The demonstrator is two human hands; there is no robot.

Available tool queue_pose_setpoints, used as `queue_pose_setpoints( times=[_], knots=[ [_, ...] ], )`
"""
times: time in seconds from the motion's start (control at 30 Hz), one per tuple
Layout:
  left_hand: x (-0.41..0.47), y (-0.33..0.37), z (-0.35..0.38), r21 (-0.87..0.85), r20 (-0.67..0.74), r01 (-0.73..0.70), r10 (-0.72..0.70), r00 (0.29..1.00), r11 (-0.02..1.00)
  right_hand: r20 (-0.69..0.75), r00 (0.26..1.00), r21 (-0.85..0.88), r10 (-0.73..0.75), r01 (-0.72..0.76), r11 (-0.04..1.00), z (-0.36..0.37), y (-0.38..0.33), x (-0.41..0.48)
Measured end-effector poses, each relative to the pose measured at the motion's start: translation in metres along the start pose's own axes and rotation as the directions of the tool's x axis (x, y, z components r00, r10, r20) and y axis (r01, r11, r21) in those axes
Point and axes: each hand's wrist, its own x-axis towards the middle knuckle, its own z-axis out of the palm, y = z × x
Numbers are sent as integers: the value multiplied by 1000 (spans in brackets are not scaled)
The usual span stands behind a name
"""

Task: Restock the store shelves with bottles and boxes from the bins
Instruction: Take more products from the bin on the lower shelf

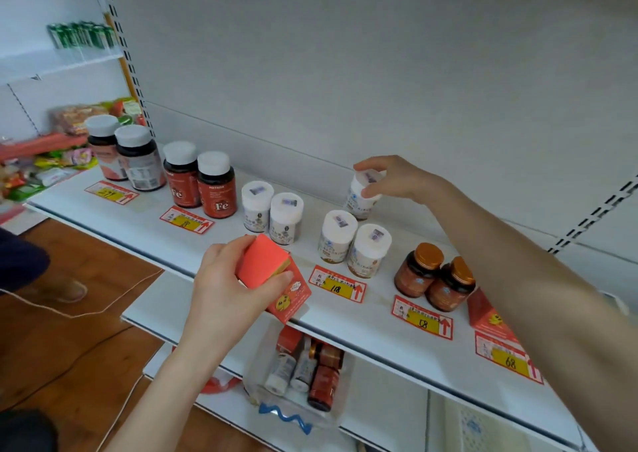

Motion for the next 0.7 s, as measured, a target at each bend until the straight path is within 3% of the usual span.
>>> queue_pose_setpoints(
  times=[0.57,0.7],
  knots=[
    [10,-3,3,8,36,52,-53,998,999,83,994,34,64,-67,997,42,9,18],
    [25,4,-3,-144,90,138,-125,988,980,-109,994,-37,-14,10,999,36,6,10]
  ],
)
